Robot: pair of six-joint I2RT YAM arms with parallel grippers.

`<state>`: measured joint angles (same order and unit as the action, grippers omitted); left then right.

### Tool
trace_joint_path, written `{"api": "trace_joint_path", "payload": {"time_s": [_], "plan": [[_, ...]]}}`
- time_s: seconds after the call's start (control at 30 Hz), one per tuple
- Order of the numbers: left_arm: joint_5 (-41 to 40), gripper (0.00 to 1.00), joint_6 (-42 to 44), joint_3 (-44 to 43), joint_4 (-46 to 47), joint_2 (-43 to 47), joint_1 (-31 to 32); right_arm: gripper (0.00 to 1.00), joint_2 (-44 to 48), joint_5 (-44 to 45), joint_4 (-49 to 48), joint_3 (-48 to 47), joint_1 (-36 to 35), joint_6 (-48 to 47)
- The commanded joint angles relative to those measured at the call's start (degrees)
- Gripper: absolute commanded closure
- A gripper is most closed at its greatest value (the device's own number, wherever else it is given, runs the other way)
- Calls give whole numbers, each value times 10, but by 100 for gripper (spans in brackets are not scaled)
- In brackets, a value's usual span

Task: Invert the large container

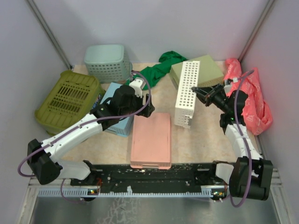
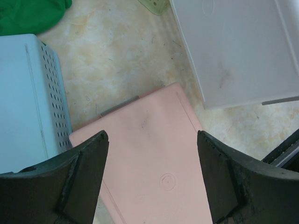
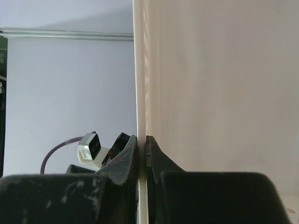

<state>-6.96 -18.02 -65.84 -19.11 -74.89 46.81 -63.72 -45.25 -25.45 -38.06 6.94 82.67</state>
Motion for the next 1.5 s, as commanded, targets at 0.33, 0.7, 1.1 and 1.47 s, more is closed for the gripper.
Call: {"api": "trace_joint_path", "payload": {"time_s": [0.33,0.7,1.1,1.47], "plan": [[3,18,-1,4,9,-1,-2,100,40,-53,-109,85,4,55],[12,18,1,-5,11,-12,-2,100,65,-70,-91,110,8,58],[23,18,0,-11,16,-29,-2,100,140,-64,104,115,8,-46],[28,18,3,-15,15,-34,-3,100,122,-95,125,119,43,-71]]}}
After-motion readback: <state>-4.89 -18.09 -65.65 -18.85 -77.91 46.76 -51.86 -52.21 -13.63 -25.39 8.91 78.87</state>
